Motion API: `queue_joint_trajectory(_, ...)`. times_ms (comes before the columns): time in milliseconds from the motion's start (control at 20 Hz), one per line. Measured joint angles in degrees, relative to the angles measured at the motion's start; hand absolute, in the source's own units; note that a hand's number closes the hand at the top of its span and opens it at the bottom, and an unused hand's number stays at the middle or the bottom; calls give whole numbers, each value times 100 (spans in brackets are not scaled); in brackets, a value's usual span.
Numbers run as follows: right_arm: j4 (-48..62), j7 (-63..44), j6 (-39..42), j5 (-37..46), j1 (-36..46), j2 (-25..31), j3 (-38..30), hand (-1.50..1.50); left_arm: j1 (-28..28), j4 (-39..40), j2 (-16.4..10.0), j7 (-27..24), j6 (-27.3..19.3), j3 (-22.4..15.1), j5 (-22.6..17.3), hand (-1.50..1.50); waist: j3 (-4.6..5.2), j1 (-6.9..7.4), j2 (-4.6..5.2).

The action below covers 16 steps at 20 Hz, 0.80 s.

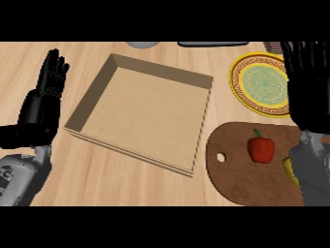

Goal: Pick the bell pepper from the cutting board and place it in the cardboard box

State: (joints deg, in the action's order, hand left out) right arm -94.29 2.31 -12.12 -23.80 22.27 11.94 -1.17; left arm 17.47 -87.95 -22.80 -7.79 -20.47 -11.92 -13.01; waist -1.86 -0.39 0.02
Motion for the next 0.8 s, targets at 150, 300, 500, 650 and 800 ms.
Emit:
queue_joint_trajectory(150, 49, 64, -60, 192, -51, 157, -101, -150, -145, 125, -133, 241, -7, -36, 158, 0, 96, 22, -1)
queue_joint_trajectory(300, 238, 229, -294, 720, -37, 435, -168, -150, -563, 294, -348, 526, -28, -131, 338, 0, 143, 93, 4)
queue_joint_trajectory(500, 851, -59, -1151, 1936, -570, 994, -228, -150, -917, 468, -464, 746, 18, -205, 370, 0, 217, 39, 74)
queue_joint_trajectory(650, 956, 171, -1984, 2344, -902, 560, -259, -150, -1203, 493, -506, 799, 87, -243, 379, 0, 199, 49, 35)
queue_joint_trajectory(800, 846, 313, -2183, 2624, -1279, 509, -220, -150, -1364, 340, -483, 990, 53, -262, 504, 0, 191, 40, 10)
